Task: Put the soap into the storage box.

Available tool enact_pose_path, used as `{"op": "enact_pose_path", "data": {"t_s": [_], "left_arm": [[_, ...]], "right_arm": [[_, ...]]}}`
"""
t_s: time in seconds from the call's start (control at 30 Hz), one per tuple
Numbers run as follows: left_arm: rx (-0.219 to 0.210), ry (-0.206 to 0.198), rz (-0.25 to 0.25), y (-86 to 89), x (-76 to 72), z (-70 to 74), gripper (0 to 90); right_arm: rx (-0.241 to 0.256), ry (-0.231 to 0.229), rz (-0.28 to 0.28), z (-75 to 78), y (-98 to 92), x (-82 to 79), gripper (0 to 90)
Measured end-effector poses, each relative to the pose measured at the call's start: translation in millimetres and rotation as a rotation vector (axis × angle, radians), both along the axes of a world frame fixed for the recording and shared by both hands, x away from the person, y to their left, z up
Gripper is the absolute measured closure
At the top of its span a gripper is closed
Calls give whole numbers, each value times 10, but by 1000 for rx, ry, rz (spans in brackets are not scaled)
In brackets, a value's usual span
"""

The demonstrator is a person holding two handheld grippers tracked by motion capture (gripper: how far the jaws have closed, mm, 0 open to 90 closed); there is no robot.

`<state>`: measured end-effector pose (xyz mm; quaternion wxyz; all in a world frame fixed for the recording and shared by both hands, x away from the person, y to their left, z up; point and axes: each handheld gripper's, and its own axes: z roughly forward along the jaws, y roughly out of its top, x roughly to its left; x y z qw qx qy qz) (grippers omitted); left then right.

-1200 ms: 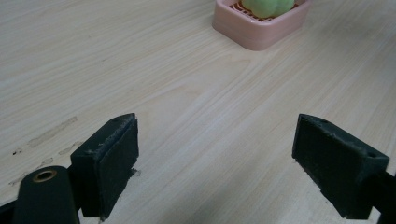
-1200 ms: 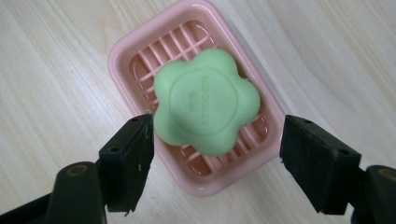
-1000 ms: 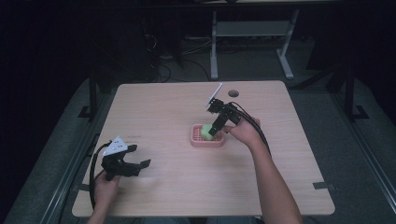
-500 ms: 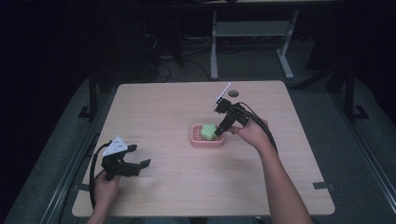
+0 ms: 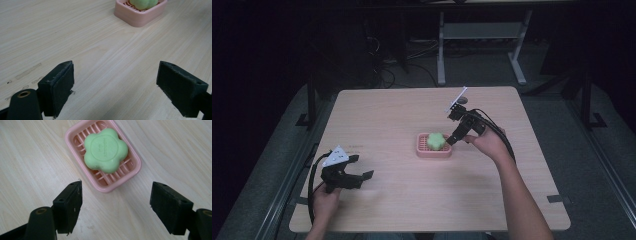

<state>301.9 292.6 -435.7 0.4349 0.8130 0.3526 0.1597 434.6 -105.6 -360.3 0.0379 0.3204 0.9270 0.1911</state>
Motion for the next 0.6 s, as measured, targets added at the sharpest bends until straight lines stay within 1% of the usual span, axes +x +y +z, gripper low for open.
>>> {"op": "enact_pose_path", "data": {"t_s": [0.3,0.4,0.6], "left_arm": [[0,0,0,-1,1,-2,144],[-3,0,1,0,0,-2,144],[3,2,-1,-5,2,-4,144]], "right_arm": [[-1,0,-13,27,-72,-30,251],[5,-9,-17,32,-98,-44,252],[11,-5,-22,-13,-159,-80,252]]}}
